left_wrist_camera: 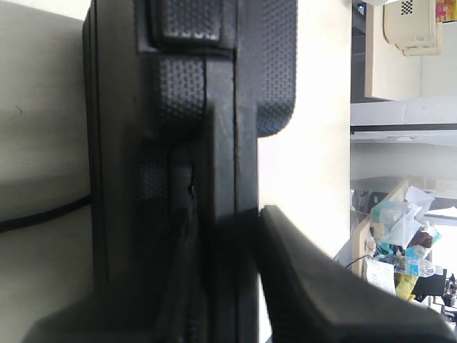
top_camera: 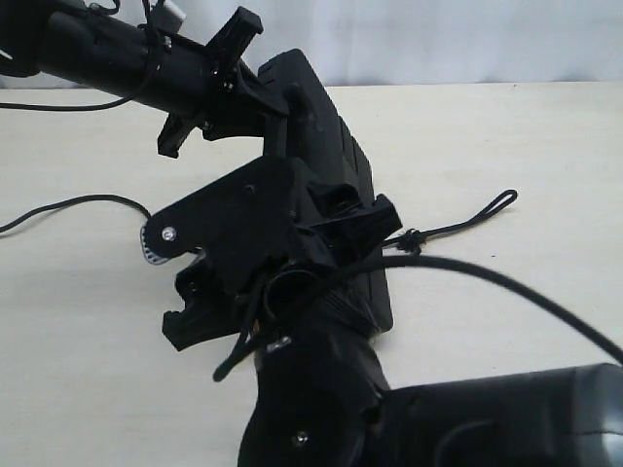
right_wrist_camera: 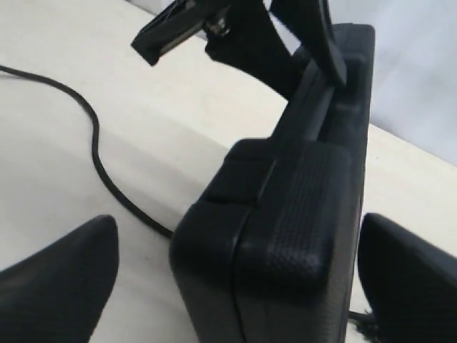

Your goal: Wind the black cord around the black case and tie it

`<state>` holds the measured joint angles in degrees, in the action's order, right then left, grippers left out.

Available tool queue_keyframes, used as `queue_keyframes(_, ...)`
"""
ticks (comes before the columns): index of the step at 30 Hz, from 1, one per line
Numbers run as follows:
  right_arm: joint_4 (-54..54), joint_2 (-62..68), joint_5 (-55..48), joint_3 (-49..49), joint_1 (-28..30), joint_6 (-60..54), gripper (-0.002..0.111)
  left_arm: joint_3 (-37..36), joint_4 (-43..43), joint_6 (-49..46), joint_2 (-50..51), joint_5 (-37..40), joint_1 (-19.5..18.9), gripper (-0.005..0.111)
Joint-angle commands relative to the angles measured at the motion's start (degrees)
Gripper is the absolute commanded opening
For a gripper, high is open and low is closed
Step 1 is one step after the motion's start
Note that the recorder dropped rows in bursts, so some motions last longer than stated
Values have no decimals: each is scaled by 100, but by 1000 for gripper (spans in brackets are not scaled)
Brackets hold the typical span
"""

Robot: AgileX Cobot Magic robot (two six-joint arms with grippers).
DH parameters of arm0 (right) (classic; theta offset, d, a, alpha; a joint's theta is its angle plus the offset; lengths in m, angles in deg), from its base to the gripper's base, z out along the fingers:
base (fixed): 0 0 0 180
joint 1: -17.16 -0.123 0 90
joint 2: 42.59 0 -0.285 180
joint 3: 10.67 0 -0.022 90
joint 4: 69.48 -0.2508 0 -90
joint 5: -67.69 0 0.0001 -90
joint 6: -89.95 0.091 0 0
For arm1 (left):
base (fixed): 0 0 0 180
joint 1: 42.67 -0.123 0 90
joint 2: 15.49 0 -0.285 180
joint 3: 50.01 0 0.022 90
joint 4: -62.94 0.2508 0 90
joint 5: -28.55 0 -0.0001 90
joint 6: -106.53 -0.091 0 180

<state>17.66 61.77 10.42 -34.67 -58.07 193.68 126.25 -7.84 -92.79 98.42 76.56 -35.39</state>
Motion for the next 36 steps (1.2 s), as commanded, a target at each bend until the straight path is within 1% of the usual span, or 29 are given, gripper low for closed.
queue_keyframes(1,219,376,-154,-32,288,59,84,56,-321,-27,-115,0,8,0)
queue_keyframes(4,268,498,-154,15,463,59,84,56,-321,-27,-115,35,8,0)
queue_keyframes(9,538,497,-322,144,480,116,84,56,-321,-55,-115,22,8,0)
queue_keyframes(11,529,497,-283,227,469,120,80,56,-240,-55,-115,22,8,3)
queue_keyframes(13,454,497,-239,265,479,189,67,56,-150,-55,-115,49,8,8)
queue_keyframes(16,454,497,-287,265,479,550,38,56,-4,-55,-115,63,8,20)
queue_keyframes(18,410,475,-302,265,479,662,16,56,23,-55,-115,100,8,29)
queue_keyframes(19,369,461,-302,265,479,683,7,56,-2,-55,-115,120,8,33)
queue_keyframes(20,289,460,-329,265,479,705,5,56,-27,-55,-115,130,8,36)
queue_keyframes(23,127,460,-537,265,479,1053,4,105,-14,-55,-115,130,-39,42)
queue_keyframes(26,-7,422,-643,265,479,1288,4,275,-28,-247,-115,360,-175,43)
queue_keyframes(30,33,238,-414,265,479,1374,4,776,8,-1014,-123,1012,-477,43)
queue_keyframes(31,33,166,-382,265,479,1467,4,935,130,-1204,-141,1129,-582,43)
queue_keyframes(32,33,86,-385,265,479,1575,4,1072,349,-1342,-156,1195,-679,43)
queue_keyframes(34,21,-81,-258,265,543,1712,4,1378,1168,-1343,-254,1261,-924,43)
queue_keyframes(36,-72,-236,238,265,739,1712,4,1535,1976,-1343,-418,1274,-1108,43)
